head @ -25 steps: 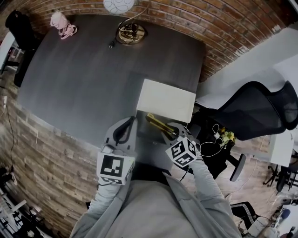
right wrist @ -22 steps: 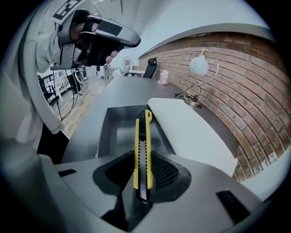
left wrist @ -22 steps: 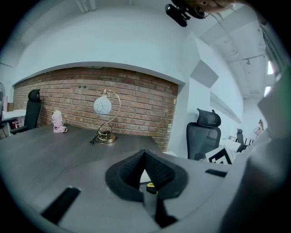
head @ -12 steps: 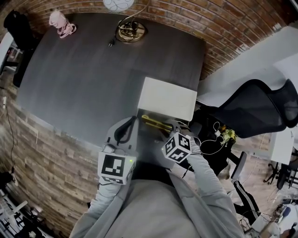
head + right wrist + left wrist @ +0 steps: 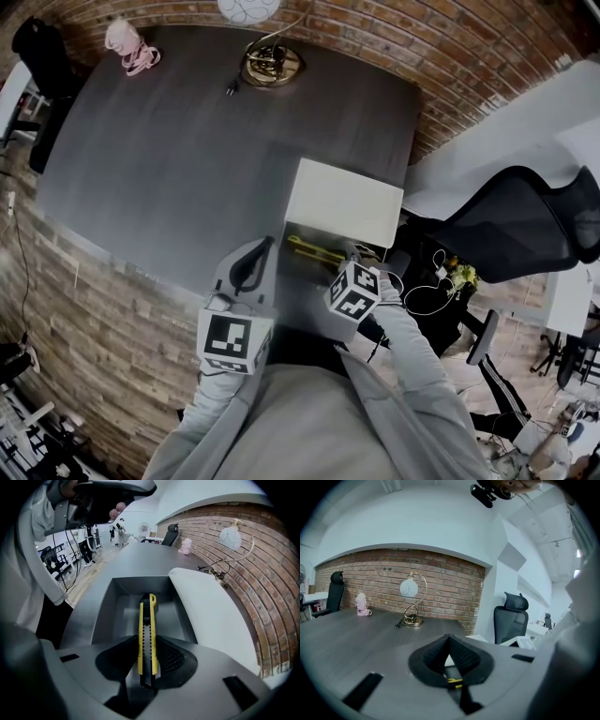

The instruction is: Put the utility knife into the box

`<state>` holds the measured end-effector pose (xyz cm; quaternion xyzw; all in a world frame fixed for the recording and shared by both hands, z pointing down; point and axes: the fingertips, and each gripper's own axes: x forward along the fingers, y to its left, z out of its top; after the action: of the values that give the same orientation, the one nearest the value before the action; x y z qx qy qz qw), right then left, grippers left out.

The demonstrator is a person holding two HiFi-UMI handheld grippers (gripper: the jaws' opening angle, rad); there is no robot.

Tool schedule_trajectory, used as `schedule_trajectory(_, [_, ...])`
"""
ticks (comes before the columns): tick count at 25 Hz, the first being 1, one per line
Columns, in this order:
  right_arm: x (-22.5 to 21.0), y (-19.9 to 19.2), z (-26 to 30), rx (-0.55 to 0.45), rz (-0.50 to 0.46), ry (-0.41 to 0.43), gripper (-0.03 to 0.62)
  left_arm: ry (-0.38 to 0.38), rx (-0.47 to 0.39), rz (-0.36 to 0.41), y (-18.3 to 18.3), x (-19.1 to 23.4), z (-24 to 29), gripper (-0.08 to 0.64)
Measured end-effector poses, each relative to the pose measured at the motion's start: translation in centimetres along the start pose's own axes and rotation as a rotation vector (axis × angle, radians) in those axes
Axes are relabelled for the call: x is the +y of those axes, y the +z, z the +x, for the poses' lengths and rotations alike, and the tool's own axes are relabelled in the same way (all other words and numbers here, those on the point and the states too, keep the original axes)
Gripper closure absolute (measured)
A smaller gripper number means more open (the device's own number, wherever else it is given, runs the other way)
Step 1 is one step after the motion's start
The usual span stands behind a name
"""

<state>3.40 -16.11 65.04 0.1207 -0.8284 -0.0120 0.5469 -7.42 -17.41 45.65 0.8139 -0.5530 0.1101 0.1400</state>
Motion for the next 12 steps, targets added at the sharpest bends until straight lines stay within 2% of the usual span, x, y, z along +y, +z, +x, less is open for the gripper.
schedule_trajectory(12, [0.25,-0.56,0.5,0.001,0.071,0.023,0.465,0.009,-0.001,-0.01,0.0,0.34,-0.23,0.54])
